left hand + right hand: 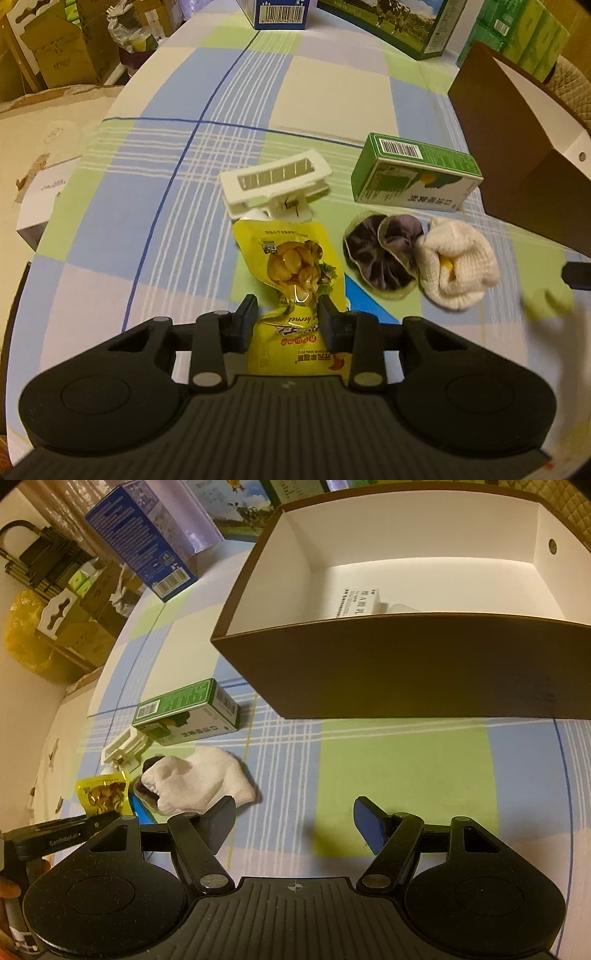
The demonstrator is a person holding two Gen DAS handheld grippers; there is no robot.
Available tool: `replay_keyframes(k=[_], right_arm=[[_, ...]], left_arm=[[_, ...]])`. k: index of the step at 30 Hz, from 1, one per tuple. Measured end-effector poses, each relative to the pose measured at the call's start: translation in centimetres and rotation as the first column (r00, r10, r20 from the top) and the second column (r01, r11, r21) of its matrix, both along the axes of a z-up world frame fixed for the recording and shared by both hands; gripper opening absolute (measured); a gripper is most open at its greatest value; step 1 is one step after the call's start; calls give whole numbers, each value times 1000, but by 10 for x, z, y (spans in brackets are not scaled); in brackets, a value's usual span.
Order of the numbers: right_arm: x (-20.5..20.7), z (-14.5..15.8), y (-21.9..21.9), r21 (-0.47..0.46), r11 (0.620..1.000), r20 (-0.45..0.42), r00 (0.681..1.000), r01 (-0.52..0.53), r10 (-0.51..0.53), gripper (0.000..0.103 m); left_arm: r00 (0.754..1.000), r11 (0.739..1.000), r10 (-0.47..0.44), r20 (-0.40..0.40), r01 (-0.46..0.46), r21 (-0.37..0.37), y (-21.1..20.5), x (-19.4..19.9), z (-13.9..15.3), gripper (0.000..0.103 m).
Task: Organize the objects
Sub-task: 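Grasp the yellow snack pouch with the left tool, then grasp the white knit glove with the right tool while the left tool lifts the yellow pouch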
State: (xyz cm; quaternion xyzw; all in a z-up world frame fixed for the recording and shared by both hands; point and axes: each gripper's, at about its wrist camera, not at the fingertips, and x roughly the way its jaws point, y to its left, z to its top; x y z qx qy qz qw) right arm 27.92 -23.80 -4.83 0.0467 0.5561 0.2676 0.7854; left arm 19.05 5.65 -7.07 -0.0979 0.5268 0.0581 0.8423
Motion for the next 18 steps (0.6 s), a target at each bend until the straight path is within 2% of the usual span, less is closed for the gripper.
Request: replay_keyframes(k=[7, 12, 18], right_arm=[[-2, 0, 3, -3, 1000, 2, 1000, -1, 1, 68], [-5, 0, 5, -6, 1000, 2, 1000, 1, -1, 68], [-8, 0, 2, -10, 1000, 3, 1000, 19, -19, 68]], left_arm=[[997, 997, -76, 10, 76, -1, -9, -10, 6, 26], [997, 996, -77, 13, 77, -37, -16, -3, -3, 25], [994, 994, -97, 43, 100, -53, -20, 0, 8, 19]])
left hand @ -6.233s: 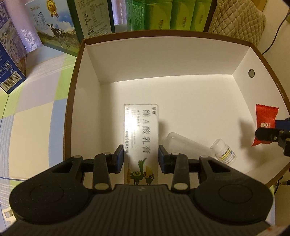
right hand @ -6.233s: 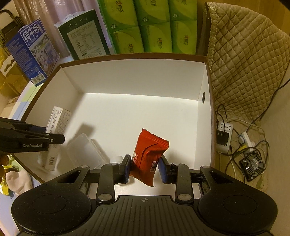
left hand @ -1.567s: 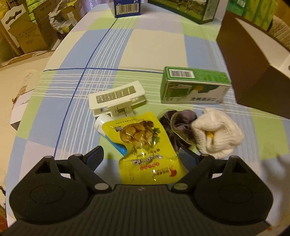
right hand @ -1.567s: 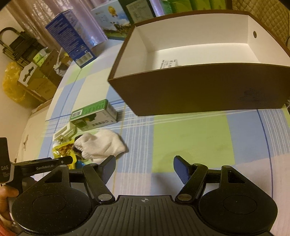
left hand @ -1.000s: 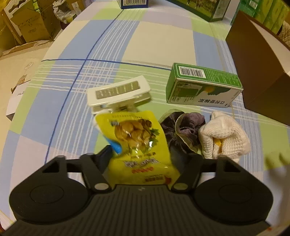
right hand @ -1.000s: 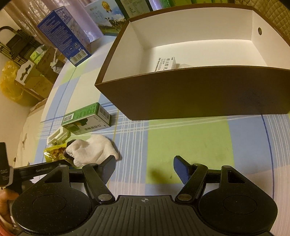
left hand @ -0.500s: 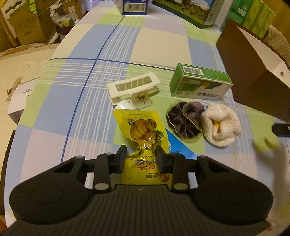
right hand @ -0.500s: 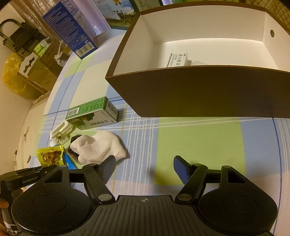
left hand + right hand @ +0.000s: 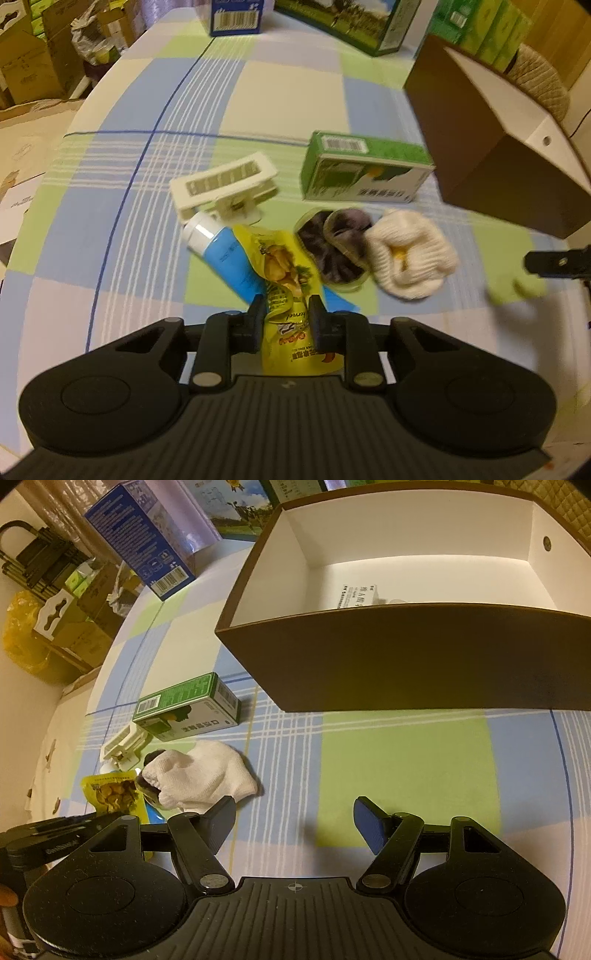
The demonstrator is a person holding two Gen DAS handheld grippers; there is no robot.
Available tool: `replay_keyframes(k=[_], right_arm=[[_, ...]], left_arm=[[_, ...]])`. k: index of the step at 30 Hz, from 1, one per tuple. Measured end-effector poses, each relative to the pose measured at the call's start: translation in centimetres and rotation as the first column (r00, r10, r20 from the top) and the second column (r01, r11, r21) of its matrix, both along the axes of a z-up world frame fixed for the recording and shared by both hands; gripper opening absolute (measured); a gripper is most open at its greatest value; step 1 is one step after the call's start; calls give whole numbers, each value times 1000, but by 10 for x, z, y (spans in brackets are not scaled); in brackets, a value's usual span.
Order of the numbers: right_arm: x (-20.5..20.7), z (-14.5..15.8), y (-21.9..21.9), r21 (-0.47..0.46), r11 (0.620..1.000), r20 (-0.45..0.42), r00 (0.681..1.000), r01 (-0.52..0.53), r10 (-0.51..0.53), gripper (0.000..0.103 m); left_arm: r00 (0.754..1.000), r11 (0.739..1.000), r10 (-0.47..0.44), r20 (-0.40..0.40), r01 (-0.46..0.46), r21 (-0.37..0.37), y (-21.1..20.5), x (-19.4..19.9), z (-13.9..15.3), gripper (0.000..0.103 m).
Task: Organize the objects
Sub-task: 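Grasp the white knit glove with the right tool while the left tool lifts the yellow pouch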
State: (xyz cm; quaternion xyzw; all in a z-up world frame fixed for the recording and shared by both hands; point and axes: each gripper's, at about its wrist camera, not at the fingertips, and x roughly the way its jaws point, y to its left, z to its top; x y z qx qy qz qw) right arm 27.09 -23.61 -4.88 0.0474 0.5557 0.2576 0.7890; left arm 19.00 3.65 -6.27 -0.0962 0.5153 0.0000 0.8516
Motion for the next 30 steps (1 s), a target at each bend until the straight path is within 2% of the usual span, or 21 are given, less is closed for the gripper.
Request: replay_keyframes(k=[8, 19, 25, 30], right_arm=[[-4, 1, 0, 5, 1000, 5, 1000, 1, -1, 68], [-8, 3, -4, 5, 1000, 8, 1000, 14, -14, 68], [-7, 3, -17, 2, 999, 6, 999, 52, -52, 68], [-7, 3, -16, 15, 999, 7, 999, 40, -40, 68]], left_arm=[[1000, 1000, -15, -24, 15, 7, -6, 3, 3, 19], [997, 999, -32, -74, 30, -16, -13, 35, -13, 23], [998, 999, -38, -48, 38, -5, -15, 34, -8, 20], [999, 999, -35, -33, 35, 6, -14, 27, 1, 19]])
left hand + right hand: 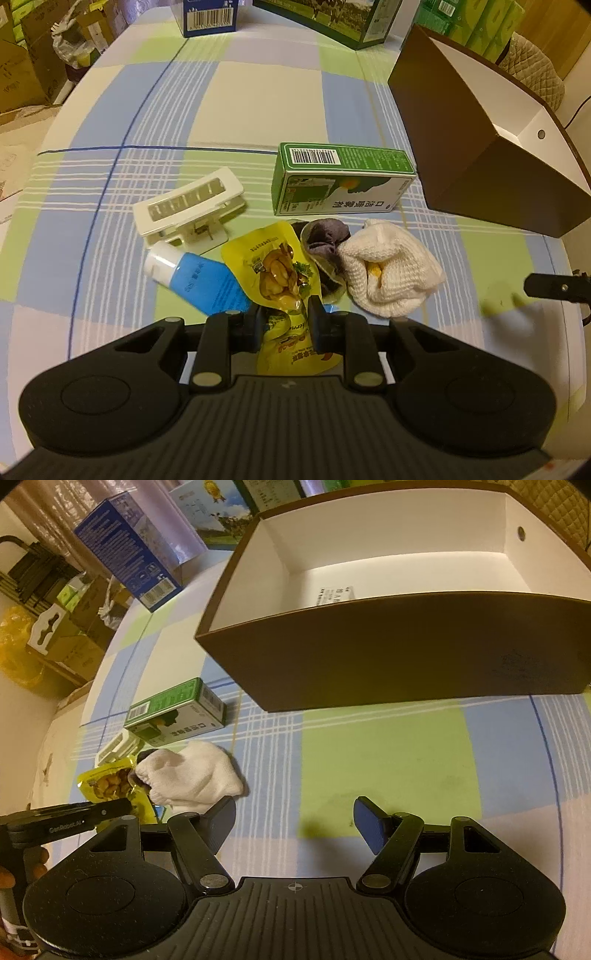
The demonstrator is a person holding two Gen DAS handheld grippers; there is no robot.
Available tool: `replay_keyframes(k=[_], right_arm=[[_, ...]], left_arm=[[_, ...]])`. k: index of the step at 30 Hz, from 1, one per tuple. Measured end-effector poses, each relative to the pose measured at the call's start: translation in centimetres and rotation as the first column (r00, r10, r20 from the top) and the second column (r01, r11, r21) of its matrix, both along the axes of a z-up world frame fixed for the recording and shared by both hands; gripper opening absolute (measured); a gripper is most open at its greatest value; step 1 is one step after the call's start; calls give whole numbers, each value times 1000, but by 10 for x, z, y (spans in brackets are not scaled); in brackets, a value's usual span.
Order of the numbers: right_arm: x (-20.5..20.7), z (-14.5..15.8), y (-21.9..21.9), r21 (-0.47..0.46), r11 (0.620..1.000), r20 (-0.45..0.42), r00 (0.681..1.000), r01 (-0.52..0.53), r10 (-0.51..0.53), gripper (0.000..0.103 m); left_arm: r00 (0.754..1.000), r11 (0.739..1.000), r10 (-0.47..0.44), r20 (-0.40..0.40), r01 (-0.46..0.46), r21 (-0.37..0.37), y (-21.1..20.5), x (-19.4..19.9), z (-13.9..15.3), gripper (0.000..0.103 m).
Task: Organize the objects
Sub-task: 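Grasp the white knit glove with the right tool while the left tool lifts the yellow pouch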
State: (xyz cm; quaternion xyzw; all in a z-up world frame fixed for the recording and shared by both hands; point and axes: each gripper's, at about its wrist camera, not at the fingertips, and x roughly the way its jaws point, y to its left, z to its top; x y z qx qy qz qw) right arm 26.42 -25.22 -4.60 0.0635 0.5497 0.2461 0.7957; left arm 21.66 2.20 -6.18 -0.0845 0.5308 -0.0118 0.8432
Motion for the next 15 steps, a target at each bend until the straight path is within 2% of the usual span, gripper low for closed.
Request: replay_keyframes(k=[7, 15], right_arm=[[-3, 1, 38, 30, 989, 45, 989, -141, 140, 68], [-12, -8, 100, -6, 942, 125, 935, -334, 332, 68]], left_arm=[[999, 999, 35, 18, -35, 13, 9, -16, 18, 19], [995, 995, 94, 27, -95, 18, 26, -27, 30, 19]])
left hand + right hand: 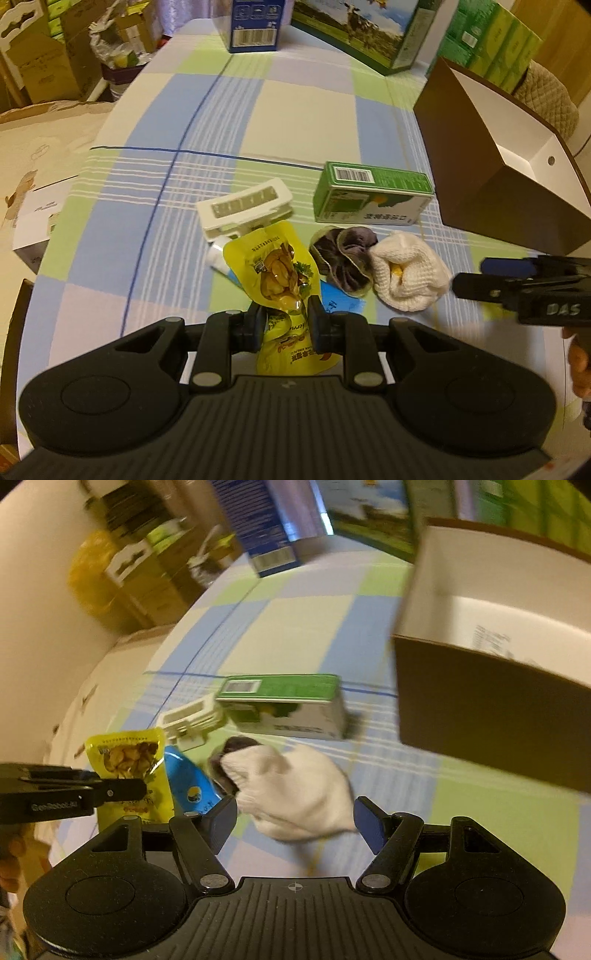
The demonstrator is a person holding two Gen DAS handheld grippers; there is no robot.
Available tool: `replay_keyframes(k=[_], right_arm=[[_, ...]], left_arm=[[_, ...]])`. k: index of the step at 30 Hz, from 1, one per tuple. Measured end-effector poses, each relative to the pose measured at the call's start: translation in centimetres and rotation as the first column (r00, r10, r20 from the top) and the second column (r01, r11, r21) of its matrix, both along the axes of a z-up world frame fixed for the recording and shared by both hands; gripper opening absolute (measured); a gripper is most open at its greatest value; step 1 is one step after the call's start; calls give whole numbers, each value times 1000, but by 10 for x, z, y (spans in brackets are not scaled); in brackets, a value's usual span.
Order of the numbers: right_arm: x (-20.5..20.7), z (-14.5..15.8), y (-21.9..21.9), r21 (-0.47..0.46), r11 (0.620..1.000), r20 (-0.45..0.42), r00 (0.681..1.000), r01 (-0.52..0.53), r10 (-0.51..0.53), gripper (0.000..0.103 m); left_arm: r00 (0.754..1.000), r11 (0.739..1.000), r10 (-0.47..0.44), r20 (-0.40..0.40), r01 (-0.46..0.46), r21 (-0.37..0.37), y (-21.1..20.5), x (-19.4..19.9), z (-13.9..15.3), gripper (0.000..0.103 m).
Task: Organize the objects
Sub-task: 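Grasp the white knit glove with the right tool while the left tool lifts the yellow pouch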
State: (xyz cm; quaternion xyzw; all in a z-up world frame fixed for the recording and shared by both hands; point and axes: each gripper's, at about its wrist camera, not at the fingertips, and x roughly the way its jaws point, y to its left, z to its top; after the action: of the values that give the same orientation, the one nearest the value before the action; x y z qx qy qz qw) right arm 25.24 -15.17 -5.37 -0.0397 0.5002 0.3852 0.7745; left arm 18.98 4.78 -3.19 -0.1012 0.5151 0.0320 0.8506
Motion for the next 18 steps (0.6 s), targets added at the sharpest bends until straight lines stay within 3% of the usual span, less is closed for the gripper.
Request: replay_keyframes(k=[6, 10, 14, 16, 18], right_arm=[[-2, -12, 30, -38, 997, 45, 996, -72, 74, 62], [-3, -24, 37, -71, 994, 36, 996, -82, 85, 46], [-9, -23, 34, -67, 993, 52, 993, -99, 102, 13], [-11, -18, 27, -62, 993, 60, 993, -96, 100, 4], [-12, -15, 21, -61, 995, 61, 994, -82, 86, 3]], left_arm=[[1000, 1000, 23, 9, -23, -1, 7, -7, 5, 19], [999, 999, 32, 10, -32, -2, 10, -10, 5, 19], [999, 999, 36, 6, -36, 0, 12, -13, 4, 19], [999, 999, 34, 5, -34, 0, 13, -14, 4, 19], [1000, 1000, 29, 7, -29, 2, 12, -15, 5, 19]])
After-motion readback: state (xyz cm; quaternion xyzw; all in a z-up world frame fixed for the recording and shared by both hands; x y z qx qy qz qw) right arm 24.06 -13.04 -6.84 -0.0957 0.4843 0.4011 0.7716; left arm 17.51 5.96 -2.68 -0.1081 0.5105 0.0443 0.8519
